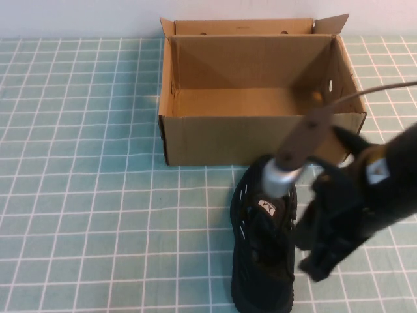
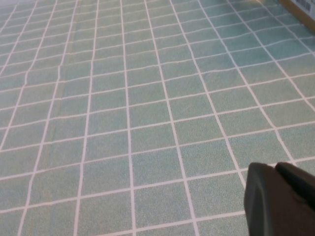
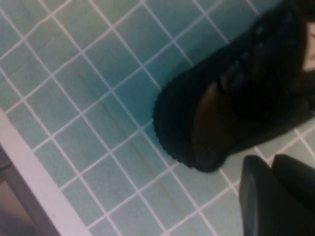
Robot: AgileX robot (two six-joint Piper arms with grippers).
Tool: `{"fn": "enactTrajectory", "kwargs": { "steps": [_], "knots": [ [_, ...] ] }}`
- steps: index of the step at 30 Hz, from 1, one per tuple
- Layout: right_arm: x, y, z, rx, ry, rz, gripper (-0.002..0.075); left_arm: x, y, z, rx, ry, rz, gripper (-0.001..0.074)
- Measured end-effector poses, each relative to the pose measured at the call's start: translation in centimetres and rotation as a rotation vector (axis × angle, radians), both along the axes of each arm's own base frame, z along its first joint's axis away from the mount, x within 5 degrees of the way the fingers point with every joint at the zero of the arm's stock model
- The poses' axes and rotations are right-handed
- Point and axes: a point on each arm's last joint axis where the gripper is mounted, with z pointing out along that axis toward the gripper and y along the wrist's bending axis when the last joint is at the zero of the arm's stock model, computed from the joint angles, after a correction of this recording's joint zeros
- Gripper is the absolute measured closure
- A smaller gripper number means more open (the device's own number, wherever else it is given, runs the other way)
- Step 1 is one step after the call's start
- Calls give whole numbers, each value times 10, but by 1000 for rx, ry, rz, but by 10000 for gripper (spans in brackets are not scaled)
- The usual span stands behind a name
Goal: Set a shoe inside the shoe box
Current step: Pick up the shoe from the table
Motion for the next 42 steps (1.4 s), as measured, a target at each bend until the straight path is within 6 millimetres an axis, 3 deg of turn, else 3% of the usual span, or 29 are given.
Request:
{"fn": "enactTrajectory", "kwargs": {
  "steps": [3, 9, 12, 18, 25, 31, 39, 42],
  "knots": [
    [2, 23, -1, -34, -42, 93, 632, 0, 0, 0, 0, 0, 0, 740],
    [24, 46, -12, -125, -96, 146, 383, 0, 0, 0, 0, 0, 0, 740],
    [36, 52, -19, -174, -138, 156, 335, 0, 0, 0, 0, 0, 0, 740],
    [59, 58, -31, -251, -265, 137, 317, 0, 0, 0, 0, 0, 0, 739],
    [68, 61, -43, -289, -282, 104, 320, 0, 0, 0, 0, 0, 0, 740],
    [61, 66, -45, -231, -193, 72, 323, 0, 0, 0, 0, 0, 0, 739],
    [46, 57, -18, -164, -197, 30, 313, 0, 0, 0, 0, 0, 0, 740],
    [46, 57, -18, -162, -192, 24, 302, 0, 0, 0, 0, 0, 0, 740]
  ]
}}
